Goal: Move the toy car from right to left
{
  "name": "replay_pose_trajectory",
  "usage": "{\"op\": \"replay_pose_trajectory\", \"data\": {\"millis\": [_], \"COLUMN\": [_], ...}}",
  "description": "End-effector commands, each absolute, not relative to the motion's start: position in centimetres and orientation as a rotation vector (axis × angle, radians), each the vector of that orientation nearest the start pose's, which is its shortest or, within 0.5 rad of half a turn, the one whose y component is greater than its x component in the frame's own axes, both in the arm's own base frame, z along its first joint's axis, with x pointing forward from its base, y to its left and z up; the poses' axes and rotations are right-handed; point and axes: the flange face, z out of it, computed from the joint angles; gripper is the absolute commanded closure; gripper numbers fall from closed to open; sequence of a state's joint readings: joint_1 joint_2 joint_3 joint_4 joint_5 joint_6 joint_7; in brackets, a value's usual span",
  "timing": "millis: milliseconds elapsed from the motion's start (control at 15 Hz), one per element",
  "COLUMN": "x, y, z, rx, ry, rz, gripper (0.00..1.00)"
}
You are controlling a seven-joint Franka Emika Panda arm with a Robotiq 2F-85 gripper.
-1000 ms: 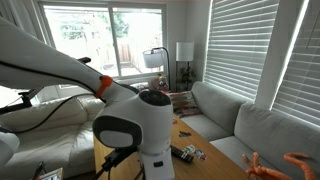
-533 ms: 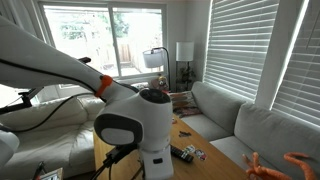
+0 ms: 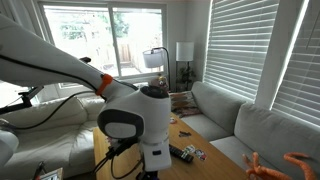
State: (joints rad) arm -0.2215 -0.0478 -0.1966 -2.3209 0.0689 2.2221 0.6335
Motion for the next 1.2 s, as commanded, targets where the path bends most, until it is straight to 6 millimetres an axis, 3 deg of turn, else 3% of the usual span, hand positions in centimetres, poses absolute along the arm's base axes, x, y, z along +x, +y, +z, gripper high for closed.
{"op": "replay_pose_trajectory", "data": {"millis": [0, 533, 1133], "x": [45.8, 47.6, 49.1], "y": [-17.5, -13.1, -9.3], "z": [34.3, 33.8, 33.8], "rx": [-2.569, -2.303, -2.117], "ry": [1.704, 1.994, 2.165], "rz": [0.092, 0.058, 0.102], "gripper": [0.90, 0.90, 0.90]}}
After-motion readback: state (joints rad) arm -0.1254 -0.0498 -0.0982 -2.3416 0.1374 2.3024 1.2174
